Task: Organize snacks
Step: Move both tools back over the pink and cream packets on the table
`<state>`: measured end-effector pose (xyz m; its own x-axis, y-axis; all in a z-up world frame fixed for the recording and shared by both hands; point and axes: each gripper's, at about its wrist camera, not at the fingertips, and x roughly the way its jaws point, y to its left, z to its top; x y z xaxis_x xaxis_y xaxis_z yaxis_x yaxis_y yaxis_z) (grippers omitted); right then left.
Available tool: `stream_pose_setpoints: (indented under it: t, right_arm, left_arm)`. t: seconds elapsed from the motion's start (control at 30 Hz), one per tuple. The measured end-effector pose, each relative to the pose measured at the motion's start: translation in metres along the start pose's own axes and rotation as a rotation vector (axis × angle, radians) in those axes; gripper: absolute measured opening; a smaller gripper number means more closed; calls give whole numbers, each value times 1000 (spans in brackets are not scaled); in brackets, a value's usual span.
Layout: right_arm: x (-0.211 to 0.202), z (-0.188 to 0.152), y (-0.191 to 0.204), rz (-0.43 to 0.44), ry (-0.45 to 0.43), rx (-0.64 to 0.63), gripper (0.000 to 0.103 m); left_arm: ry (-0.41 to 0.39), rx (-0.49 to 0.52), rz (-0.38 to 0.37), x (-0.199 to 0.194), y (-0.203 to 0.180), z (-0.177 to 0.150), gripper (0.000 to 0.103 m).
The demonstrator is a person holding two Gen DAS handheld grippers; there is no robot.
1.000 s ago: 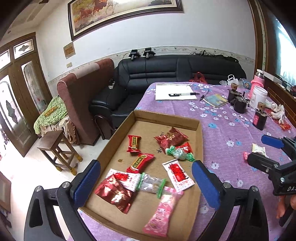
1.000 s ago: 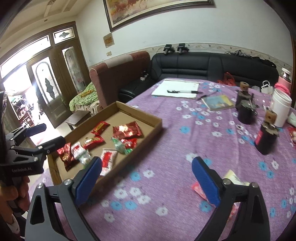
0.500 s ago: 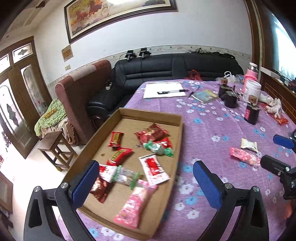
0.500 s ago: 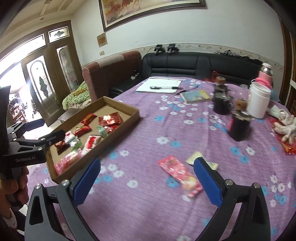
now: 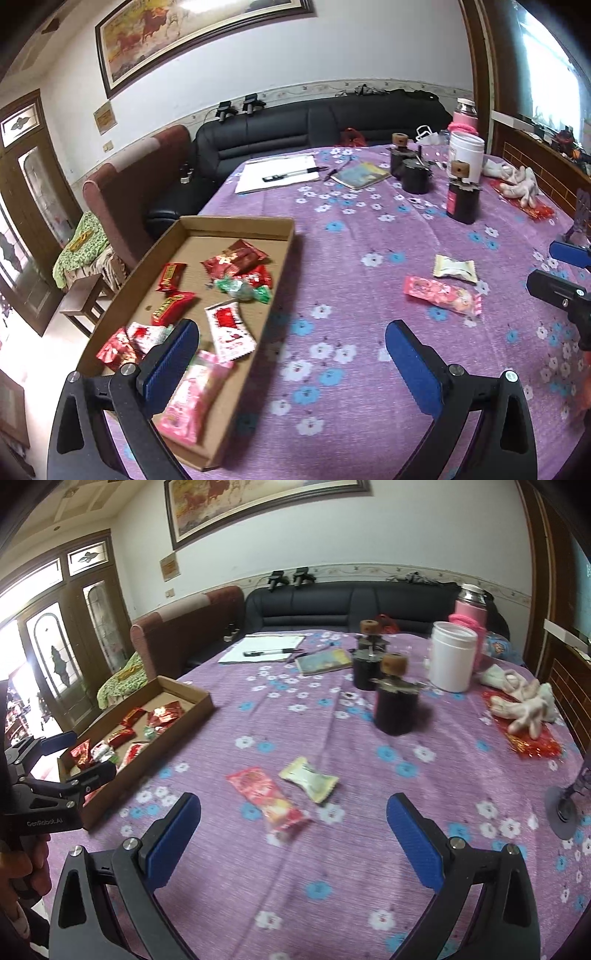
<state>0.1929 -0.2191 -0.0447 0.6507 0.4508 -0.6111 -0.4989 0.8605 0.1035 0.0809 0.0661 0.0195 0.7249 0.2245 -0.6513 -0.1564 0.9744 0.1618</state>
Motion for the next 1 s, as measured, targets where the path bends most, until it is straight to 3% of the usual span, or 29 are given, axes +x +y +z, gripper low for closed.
stream_pose_setpoints:
  t: [0.17,0.37,0.5,0.63,0.73,0.9,1.0]
  right_arm:
    - [1,-5,-15,-28,5,11,101]
    - [7,-8,-28,-72,14,-2,100]
    - [8,-6,-37,-70,14,1,100]
    - [10,-3,-47,-30,15,16,100]
    - [15,1,-54,-10,18,28,100]
    - [25,8,-68,5,19,66,100]
    - [34,12,-72,29,23,81,100]
  left_arm:
    - [24,43,-33,11,-24,-5,102]
    - [22,131,-137,22,-64,-4,102]
    - [10,218,-172,33,-89,7,102]
    - [45,258,-261,45,-97,15,102]
    - [53,231,-243,53,-93,22,102]
    - [134,95,-265,69,-92,26,102]
    - [164,28,-226,72,-96,22,102]
